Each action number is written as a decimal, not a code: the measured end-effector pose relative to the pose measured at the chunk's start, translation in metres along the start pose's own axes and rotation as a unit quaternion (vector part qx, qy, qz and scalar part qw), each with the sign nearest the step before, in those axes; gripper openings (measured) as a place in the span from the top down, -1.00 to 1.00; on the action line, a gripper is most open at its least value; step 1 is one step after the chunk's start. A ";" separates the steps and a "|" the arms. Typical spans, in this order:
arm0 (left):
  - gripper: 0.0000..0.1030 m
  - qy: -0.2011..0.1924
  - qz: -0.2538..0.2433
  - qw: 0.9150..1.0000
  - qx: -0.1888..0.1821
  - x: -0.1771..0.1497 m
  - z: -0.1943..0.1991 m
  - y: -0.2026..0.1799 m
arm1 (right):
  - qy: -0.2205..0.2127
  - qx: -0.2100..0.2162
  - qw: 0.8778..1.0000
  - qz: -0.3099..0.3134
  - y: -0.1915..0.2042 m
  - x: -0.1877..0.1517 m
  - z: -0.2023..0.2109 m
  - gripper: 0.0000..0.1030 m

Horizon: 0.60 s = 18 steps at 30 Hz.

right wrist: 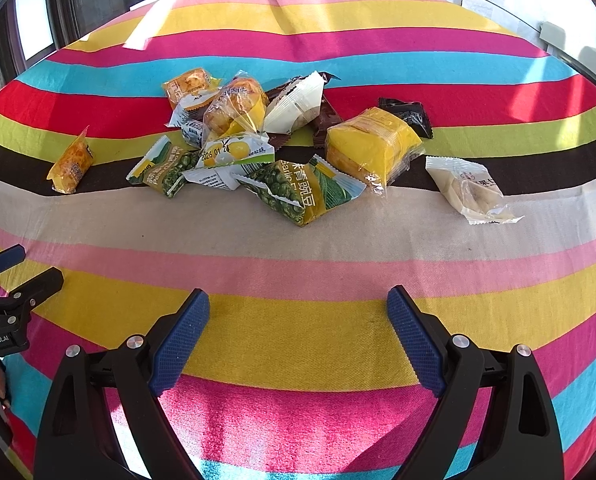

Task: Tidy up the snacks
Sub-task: 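Grasp the yellow bread bag with the left tool while the right tool grasps the white date-nut packet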

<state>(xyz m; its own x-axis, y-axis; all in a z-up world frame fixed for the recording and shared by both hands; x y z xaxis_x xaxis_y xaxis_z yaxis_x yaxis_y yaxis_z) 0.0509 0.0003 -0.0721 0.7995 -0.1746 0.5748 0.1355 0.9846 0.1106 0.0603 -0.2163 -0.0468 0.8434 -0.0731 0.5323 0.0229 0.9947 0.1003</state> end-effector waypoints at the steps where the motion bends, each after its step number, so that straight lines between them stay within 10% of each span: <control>1: -0.97 0.000 0.001 1.000 0.001 0.000 0.000 0.000 | 0.001 0.001 1.000 0.001 0.001 0.001 -0.001 -0.69; 18: -0.97 0.001 0.014 1.000 0.010 -0.002 0.001 0.003 | 0.003 0.045 0.999 -0.006 -0.004 -0.001 0.004 -0.68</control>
<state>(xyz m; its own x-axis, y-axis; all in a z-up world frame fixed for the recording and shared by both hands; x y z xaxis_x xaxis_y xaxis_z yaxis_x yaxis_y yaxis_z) 0.0490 0.0034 -0.0717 0.8044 -0.1471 0.5757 0.1020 0.9887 0.1101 0.0575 -0.2202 -0.0444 0.8471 -0.0832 0.5249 -0.0161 0.9832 0.1818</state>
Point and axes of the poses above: each gripper's, at about its wrist camera, not at the fingertips, and z roughly against the way its jaws point, y to its left, x to its top, the point moved 9 cm from there along -z, roughly the way its jaws point, and after that the axes turned 9 degrees about -z, right-handed, at the moved point
